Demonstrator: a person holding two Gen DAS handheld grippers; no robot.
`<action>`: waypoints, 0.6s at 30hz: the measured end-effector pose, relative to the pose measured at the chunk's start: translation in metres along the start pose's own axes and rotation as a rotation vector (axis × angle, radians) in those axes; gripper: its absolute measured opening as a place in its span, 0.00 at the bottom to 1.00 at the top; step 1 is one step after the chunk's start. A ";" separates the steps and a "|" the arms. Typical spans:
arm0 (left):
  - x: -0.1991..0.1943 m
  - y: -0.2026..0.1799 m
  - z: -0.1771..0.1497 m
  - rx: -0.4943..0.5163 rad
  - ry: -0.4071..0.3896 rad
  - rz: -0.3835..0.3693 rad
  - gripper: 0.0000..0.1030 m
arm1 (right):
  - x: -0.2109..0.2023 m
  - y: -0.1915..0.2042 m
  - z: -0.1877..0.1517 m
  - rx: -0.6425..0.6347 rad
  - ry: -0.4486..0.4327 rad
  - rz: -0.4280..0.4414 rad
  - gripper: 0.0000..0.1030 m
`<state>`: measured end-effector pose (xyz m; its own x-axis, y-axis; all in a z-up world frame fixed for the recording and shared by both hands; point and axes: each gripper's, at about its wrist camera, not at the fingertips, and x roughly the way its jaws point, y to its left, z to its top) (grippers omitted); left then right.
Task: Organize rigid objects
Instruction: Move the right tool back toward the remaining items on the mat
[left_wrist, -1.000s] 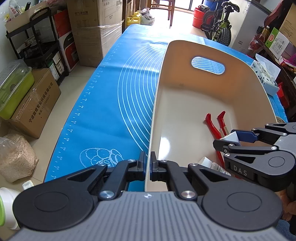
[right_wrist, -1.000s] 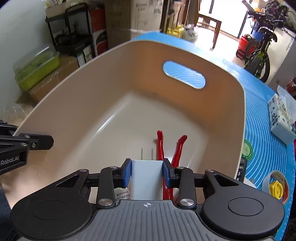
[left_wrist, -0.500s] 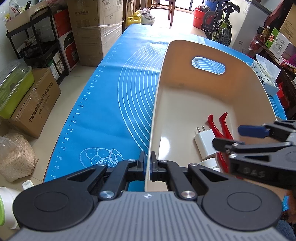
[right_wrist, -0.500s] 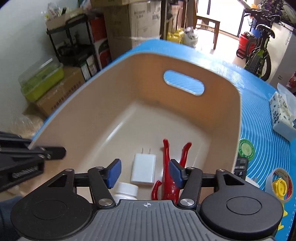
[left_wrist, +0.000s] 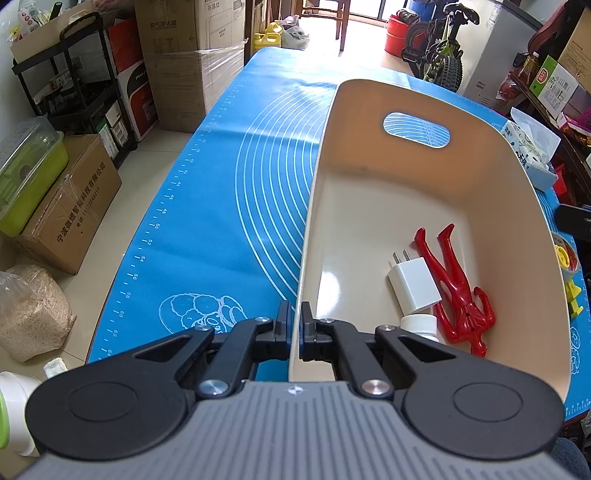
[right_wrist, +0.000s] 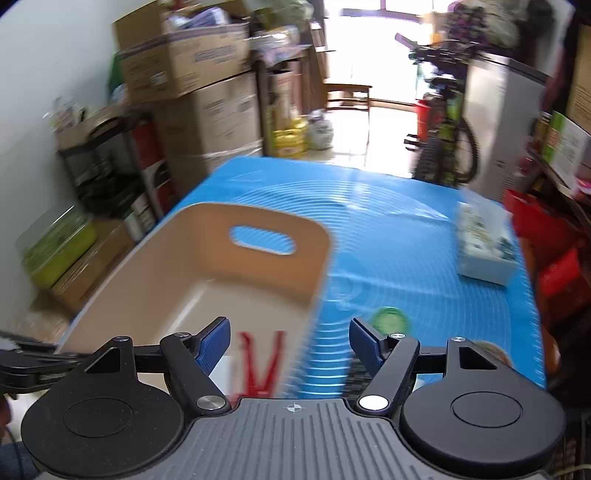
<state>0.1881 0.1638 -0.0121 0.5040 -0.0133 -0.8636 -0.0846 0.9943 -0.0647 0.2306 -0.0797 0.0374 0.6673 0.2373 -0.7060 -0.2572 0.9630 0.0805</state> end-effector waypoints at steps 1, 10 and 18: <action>0.000 0.000 0.000 0.000 0.000 0.000 0.05 | 0.000 -0.010 0.000 0.021 0.005 -0.018 0.74; 0.000 0.000 0.000 0.000 0.000 0.002 0.05 | 0.018 -0.056 -0.025 0.101 0.059 -0.108 0.74; 0.000 0.000 0.000 0.000 0.000 0.001 0.05 | 0.053 -0.061 -0.059 0.148 0.201 -0.071 0.69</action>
<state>0.1879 0.1638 -0.0124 0.5040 -0.0127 -0.8636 -0.0848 0.9943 -0.0641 0.2408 -0.1338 -0.0464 0.5241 0.1525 -0.8379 -0.0995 0.9881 0.1176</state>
